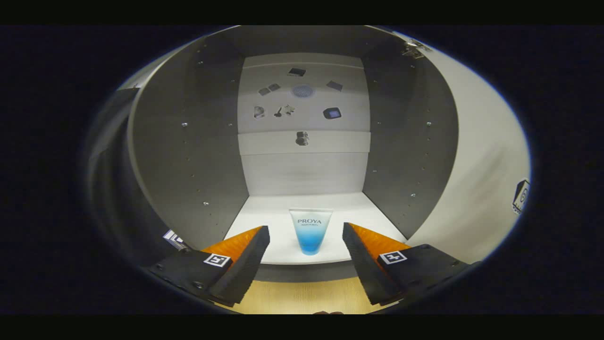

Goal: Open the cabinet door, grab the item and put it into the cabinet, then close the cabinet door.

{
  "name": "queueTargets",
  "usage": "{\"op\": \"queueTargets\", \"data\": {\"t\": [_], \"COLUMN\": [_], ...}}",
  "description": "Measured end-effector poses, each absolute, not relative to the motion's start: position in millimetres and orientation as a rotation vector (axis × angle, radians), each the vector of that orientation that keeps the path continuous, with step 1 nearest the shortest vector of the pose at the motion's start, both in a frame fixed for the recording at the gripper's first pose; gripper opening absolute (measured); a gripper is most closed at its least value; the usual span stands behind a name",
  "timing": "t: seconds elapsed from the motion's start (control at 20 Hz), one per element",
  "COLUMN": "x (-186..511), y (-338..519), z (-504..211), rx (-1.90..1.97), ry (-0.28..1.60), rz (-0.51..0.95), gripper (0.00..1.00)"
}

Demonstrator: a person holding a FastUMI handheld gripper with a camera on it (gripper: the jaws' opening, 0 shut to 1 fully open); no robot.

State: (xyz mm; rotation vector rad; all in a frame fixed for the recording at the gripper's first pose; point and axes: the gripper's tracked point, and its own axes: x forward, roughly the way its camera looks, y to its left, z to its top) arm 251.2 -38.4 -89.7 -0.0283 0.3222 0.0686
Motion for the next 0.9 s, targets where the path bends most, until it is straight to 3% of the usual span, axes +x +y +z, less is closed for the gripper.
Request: {"op": "queueTargets", "data": {"t": [0.5, 0.9], "x": [87, -20], "y": [-40, -98], "z": [-75, -51], "rx": [-0.038, 0.004], "ry": [0.212, 0.135], "rz": [0.009, -0.017], "gripper": [0.98, 0.98]}}
